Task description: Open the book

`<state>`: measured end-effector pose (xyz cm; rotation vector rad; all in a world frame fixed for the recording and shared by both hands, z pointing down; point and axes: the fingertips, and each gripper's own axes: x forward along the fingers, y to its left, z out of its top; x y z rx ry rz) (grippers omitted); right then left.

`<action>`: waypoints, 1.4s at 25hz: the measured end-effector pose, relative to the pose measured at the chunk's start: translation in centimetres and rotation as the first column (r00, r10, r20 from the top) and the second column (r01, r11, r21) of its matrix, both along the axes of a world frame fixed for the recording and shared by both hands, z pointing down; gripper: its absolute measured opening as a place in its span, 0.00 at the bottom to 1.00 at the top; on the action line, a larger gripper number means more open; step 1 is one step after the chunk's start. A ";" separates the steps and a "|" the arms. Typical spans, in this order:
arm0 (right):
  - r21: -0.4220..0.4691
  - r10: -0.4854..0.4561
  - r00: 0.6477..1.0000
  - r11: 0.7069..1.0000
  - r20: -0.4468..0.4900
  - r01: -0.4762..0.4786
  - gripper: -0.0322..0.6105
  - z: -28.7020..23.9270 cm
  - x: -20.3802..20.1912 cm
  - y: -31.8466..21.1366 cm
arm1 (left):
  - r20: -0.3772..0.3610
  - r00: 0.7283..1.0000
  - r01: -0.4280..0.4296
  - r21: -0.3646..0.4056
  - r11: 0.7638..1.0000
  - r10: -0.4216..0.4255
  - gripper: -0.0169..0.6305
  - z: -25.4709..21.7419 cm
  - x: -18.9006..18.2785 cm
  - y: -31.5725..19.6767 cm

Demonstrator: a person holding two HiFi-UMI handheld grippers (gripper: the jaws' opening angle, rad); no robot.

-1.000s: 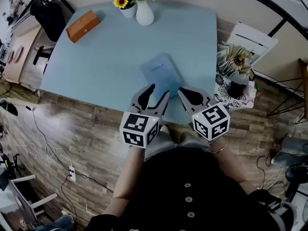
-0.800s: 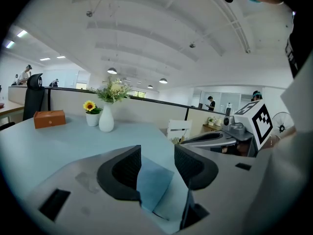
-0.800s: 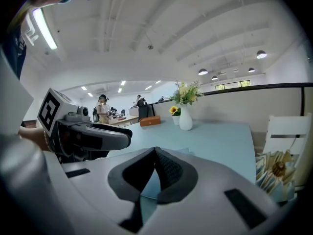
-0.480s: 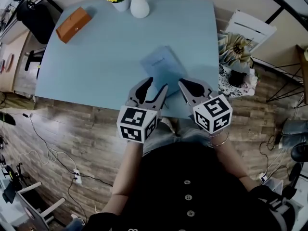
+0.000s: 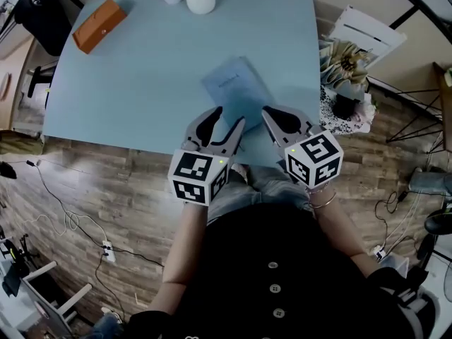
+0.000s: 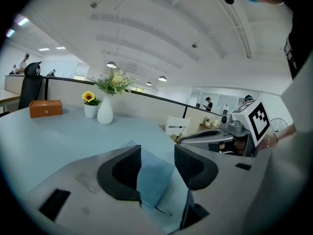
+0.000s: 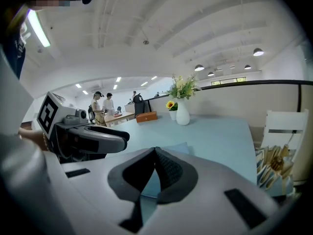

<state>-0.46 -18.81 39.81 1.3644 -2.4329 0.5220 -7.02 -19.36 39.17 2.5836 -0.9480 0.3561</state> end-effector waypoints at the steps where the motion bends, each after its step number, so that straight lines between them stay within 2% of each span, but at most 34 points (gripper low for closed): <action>1: -0.002 -0.006 1.000 1.000 0.001 0.006 0.05 0.1 -0.1 -0.2 | -0.001 1.000 0.006 -0.003 1.000 -0.006 0.32 0.1 -0.1 -0.1; 9: -0.020 -0.056 0.998 0.998 0.003 0.056 0.05 0.4 -0.1 -1.0 | 0.009 1.000 0.022 -0.025 0.999 -0.021 0.32 0.6 0.6 -0.4; 14: -0.041 -0.073 0.997 0.996 0.005 0.073 0.05 0.7 0.6 -1.0 | -0.010 1.000 0.022 -0.087 0.996 -0.023 0.32 1.7 2.0 -0.3; 22: -0.075 -0.068 0.997 0.995 0.030 0.071 0.05 1.5 2.8 -1.4 | 0.033 0.999 -0.011 -0.116 0.993 0.015 0.31 3.0 4.4 0.3; 25: -0.074 -0.060 0.996 0.995 0.064 0.065 0.05 1.2 2.9 -1.8 | 0.069 0.997 -0.036 -0.112 0.993 0.044 0.27 3.5 5.1 0.6; 28: -0.071 -0.069 0.996 0.995 0.058 0.073 0.05 1.3 3.1 -1.8 | 0.111 0.991 -0.061 -0.084 0.995 0.070 0.27 3.7 6.0 0.6; 35: -0.114 -0.039 0.998 0.993 0.054 0.045 0.05 3.0 4.9 -1.3 | 0.154 0.986 -0.062 -0.055 0.997 0.070 0.27 4.2 7.0 -0.4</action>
